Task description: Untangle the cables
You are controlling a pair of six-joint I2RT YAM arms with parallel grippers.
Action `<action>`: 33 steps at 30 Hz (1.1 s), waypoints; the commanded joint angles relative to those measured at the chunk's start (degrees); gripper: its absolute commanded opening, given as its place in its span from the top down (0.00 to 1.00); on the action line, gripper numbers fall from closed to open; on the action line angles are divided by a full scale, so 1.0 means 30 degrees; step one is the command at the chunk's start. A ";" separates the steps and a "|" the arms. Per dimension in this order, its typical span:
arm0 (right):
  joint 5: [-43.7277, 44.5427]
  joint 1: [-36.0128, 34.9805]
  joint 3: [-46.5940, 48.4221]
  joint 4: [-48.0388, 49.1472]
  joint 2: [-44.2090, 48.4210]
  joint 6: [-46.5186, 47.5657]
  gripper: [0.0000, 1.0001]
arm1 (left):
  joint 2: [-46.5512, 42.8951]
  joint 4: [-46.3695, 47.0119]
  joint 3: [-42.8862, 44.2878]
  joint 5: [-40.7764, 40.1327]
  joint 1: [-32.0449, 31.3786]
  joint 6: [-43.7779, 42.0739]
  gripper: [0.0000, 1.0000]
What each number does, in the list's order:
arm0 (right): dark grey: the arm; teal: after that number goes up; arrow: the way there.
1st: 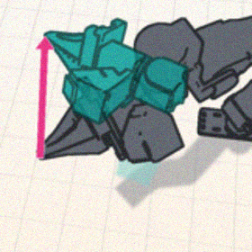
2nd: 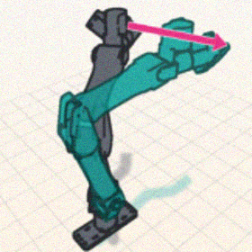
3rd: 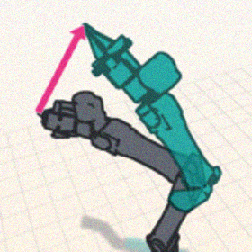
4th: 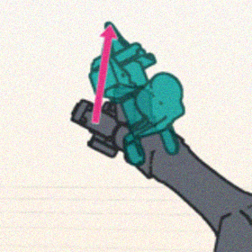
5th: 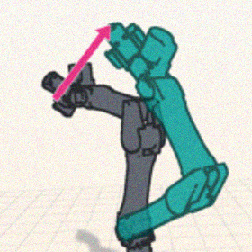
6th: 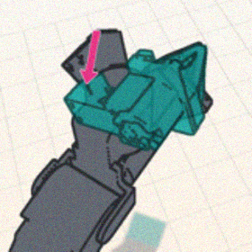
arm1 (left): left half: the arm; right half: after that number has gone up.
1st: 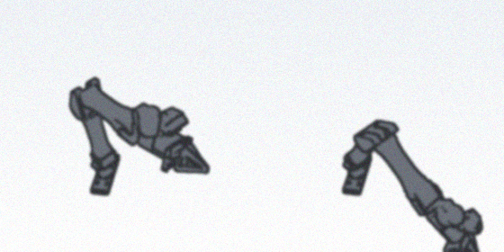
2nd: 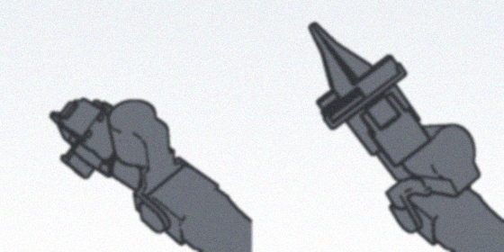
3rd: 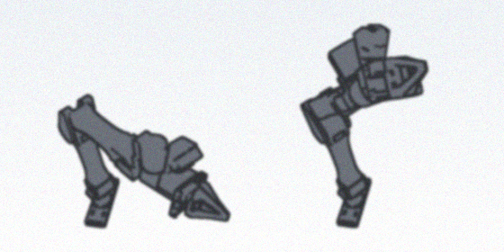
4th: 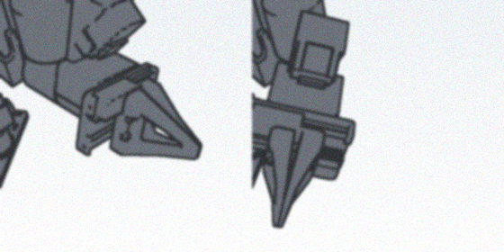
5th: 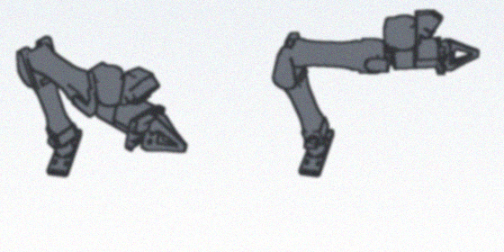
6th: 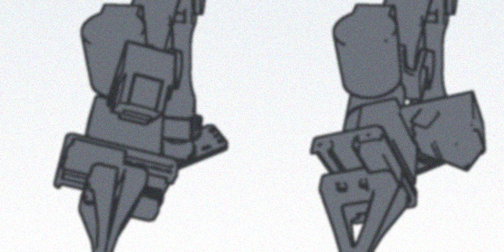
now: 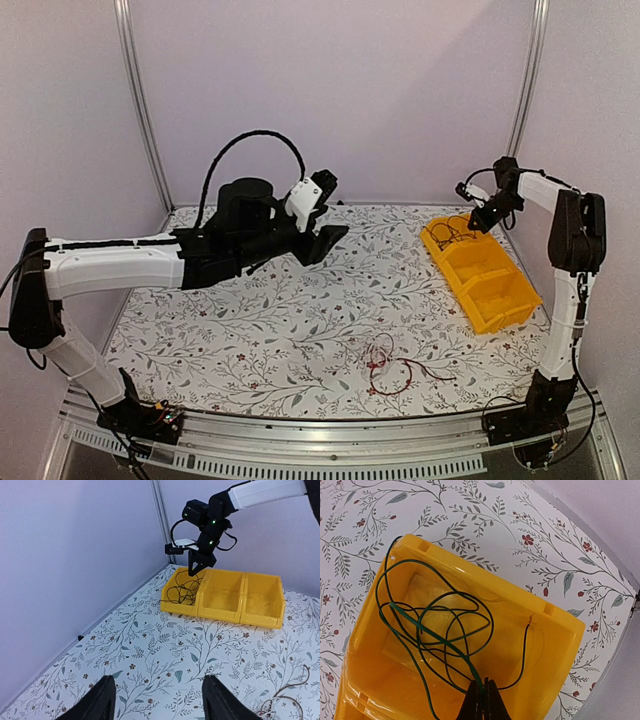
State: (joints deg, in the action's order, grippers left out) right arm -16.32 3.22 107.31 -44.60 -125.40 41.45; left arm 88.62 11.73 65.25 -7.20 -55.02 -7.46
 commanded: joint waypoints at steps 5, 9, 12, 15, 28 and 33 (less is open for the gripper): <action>0.2361 -0.0872 0.0149 -0.0024 -0.1216 0.0294 0.97 | 0.0313 0.0220 0.0133 -0.0263 -0.0320 -0.0232 0.40; 0.3064 -0.0935 0.0439 -0.0495 -0.0916 0.0260 0.76 | 0.0317 0.0214 0.0133 -0.0328 -0.0393 -0.0261 0.39; 0.3510 -0.0945 0.0646 -0.0954 -0.0006 0.0008 0.66 | 0.0354 0.0194 0.0156 -0.0336 -0.0432 -0.0246 0.40; 0.4276 -0.0957 0.0646 -0.1110 0.1188 -0.0018 0.59 | 0.0401 0.0136 0.0214 -0.0298 -0.0475 -0.0184 0.39; 0.1797 -0.1577 -0.0795 -0.2883 0.5884 -0.0910 0.47 | 0.1465 -0.0478 0.0578 -0.0347 -0.1130 -0.0027 0.39; -0.3624 -0.2545 -0.5773 0.0179 0.8462 -0.2146 0.47 | 0.3099 -0.1523 0.1443 -0.0256 -0.1833 0.1137 0.43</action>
State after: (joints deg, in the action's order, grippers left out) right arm -12.80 -1.45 100.05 -48.86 -104.92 38.68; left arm 94.11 10.20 66.39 -8.19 -58.35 -6.98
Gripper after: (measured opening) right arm 0.528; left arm 0.594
